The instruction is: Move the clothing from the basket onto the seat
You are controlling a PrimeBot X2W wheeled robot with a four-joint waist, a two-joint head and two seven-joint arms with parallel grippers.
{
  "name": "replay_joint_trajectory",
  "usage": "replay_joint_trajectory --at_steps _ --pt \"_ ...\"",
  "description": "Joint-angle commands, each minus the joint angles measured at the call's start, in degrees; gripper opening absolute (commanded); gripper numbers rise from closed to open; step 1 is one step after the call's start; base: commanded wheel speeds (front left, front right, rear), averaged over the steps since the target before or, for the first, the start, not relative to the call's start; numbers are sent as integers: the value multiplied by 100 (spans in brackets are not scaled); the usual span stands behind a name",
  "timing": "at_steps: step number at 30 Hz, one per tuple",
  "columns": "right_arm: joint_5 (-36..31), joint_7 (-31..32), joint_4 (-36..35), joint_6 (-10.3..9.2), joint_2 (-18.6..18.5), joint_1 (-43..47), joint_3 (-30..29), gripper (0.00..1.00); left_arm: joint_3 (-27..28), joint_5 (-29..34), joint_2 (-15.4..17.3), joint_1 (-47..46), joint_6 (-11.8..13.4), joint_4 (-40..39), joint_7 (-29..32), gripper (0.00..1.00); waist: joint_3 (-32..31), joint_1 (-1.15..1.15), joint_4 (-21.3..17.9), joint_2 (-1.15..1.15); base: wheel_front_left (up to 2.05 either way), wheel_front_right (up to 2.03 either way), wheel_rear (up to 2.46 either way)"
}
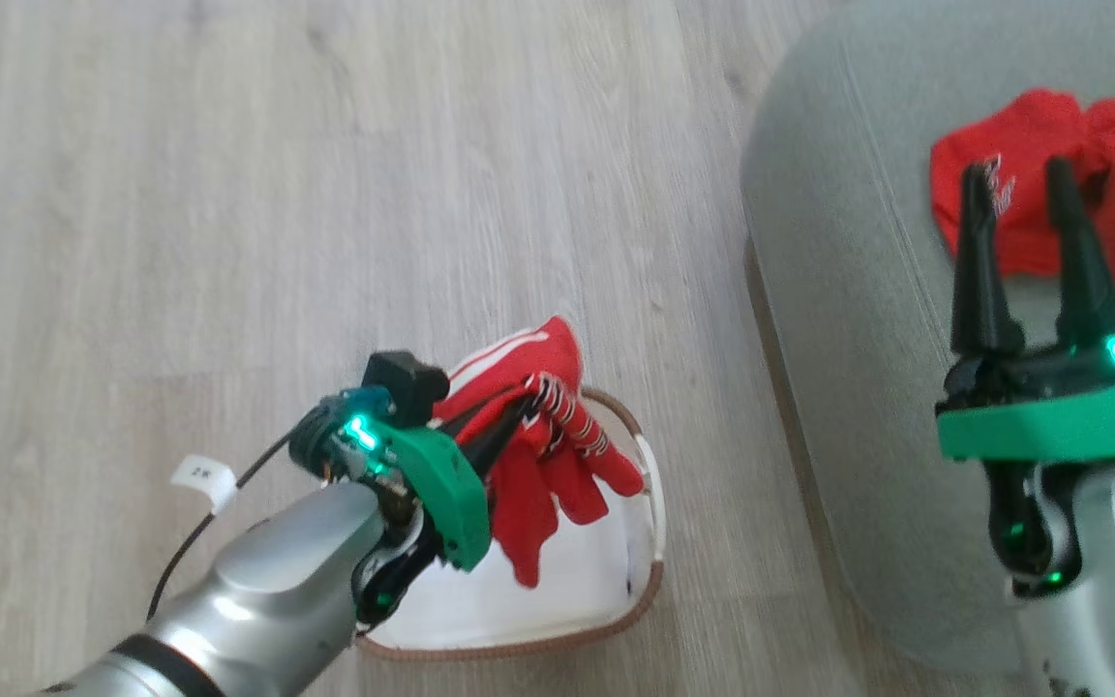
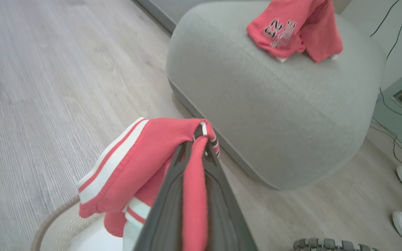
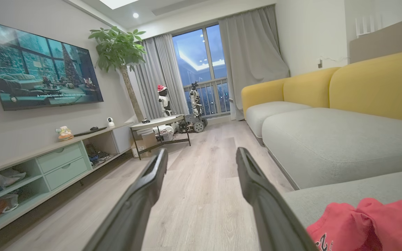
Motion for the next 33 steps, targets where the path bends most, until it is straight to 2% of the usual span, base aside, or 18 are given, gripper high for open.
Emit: replay_joint_trajectory --at_steps 1,13,23,33 --pt "58 -20 -143 -1 -84 39 153 100 347 65 219 -118 115 -423 -99 0 -341 1 193 -1 0 0 0" --pt "242 69 -16 -1 -173 552 582 100 1143 348 935 -483 885 -2497 -118 0 -851 1 311 -1 0 0 0" --pt "284 79 69 -1 -149 667 1094 100 1473 348 1127 -990 1145 -3085 54 0 -954 1 294 -1 0 0 0" --pt "326 111 2 -1 -237 621 1548 100 1503 319 1083 -1049 1271 -3225 108 0 -984 1 278 -1 0 0 0"
